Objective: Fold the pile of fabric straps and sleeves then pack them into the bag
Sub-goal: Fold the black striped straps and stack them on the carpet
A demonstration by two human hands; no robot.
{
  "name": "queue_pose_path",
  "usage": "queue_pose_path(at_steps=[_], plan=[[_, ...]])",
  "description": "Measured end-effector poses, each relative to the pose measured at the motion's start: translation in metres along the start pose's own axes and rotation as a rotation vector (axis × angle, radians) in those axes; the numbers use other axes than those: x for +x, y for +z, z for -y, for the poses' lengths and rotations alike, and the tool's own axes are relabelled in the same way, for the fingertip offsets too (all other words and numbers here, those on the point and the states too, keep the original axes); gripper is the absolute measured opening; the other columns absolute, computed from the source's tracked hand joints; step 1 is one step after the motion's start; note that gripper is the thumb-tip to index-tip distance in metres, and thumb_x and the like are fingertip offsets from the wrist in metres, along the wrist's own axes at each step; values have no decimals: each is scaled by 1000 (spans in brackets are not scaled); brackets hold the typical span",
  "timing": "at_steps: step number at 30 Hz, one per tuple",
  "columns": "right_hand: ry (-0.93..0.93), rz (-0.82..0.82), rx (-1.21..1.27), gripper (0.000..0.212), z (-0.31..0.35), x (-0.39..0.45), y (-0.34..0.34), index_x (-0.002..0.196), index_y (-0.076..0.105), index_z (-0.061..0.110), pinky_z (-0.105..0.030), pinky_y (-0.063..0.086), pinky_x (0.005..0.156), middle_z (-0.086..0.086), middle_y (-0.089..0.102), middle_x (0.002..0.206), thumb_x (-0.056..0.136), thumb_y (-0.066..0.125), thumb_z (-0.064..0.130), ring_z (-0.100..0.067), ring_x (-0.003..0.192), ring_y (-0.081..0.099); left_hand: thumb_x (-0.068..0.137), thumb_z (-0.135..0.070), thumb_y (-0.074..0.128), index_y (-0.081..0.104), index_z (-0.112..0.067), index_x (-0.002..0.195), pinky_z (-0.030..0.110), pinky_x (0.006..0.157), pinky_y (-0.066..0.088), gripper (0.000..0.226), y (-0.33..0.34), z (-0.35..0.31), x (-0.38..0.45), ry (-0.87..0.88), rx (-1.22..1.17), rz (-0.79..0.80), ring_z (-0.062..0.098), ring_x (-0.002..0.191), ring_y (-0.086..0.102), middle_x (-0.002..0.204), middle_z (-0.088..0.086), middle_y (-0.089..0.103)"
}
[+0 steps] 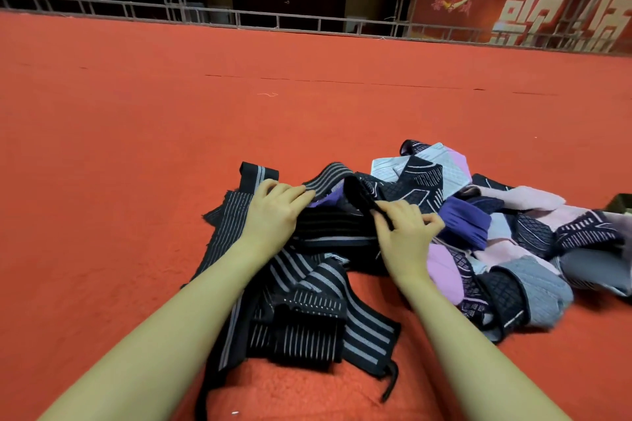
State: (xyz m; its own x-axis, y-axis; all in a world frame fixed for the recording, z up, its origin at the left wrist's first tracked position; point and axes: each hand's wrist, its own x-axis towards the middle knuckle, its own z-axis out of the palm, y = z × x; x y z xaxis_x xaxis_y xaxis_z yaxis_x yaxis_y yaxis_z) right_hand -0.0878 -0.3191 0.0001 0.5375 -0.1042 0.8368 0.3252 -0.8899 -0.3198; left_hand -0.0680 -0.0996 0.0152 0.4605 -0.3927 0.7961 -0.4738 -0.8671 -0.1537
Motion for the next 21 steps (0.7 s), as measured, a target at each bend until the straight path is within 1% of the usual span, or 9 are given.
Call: queue_pose_path(at_steps=[3, 5, 8, 10, 13, 16, 18, 19, 21], plan=[[57, -7, -54, 29, -20, 11, -12, 94, 73, 23, -27, 10, 70, 5, 62, 78, 83, 46, 21, -17, 70, 56, 81, 2, 42, 74, -8, 88, 36, 83, 36, 34, 1, 1, -1, 72, 21, -27, 23, 75, 69, 90, 7, 73], [52, 19, -84, 36, -33, 13, -19, 98, 74, 21, -28, 11, 69, 1, 61, 81, 81, 42, 17, -23, 66, 58, 83, 1, 44, 74, -9, 88, 36, 83, 37, 32, 3, -4, -1, 135, 24, -18, 22, 77, 69, 90, 7, 73], [-20, 72, -101, 44, -48, 11, -27, 102, 74, 17, -34, 25, 70, -7, 62, 87, 75, 40, 9, -28, 68, 60, 84, 2, 47, 74, -9, 87, 34, 85, 38, 30, 4, -18, -1, 227, 3, -31, 20, 80, 69, 90, 4, 73], [-47, 90, -103, 50, -53, 8, -32, 104, 73, 15, -37, 36, 66, -11, 61, 89, 71, 36, 9, -31, 69, 59, 84, 2, 48, 74, -10, 87, 33, 87, 37, 29, 3, -26, 1, 250, -23, -31, 19, 82, 69, 91, 3, 72], [-43, 94, -136, 58, -58, 1, -41, 106, 73, 16, -40, 41, 65, -13, 62, 96, 65, 34, 7, -32, 74, 60, 83, 2, 49, 74, -10, 88, 32, 84, 38, 28, 2, -34, 7, 305, -60, -9, 18, 81, 68, 92, 3, 72], [4, 140, -163, 54, -67, -6, -49, 102, 75, 18, -41, 38, 73, -14, 63, 101, 64, 39, 4, -33, 79, 62, 77, 0, 55, 73, -13, 88, 28, 78, 35, 25, 6, -39, 8, 395, -136, 167, 18, 75, 67, 87, -2, 71], [20, 207, -204, 46, -70, -15, -53, 93, 76, 21, -38, 29, 76, -10, 65, 104, 69, 36, 17, -32, 79, 62, 75, -4, 57, 74, -17, 89, 27, 76, 31, 25, 5, -43, 7, 401, -148, 361, 19, 79, 67, 88, -4, 71], [35, 242, -225, 45, -69, -19, -54, 87, 77, 22, -37, 25, 76, -7, 66, 104, 72, 35, 23, -31, 80, 62, 79, -5, 57, 74, -18, 96, 27, 77, 30, 27, 3, -46, 6, 376, -160, 482, 19, 89, 66, 97, -5, 71], [137, 322, -245, 47, -63, -22, -54, 79, 76, 23, -37, 22, 78, 0, 66, 104, 79, 31, 33, -30, 87, 60, 94, -16, 49, 66, -24, 118, 26, 85, 27, 31, 0, -49, 6, 274, -159, 688, 15, 115, 53, 122, -10, 62]])
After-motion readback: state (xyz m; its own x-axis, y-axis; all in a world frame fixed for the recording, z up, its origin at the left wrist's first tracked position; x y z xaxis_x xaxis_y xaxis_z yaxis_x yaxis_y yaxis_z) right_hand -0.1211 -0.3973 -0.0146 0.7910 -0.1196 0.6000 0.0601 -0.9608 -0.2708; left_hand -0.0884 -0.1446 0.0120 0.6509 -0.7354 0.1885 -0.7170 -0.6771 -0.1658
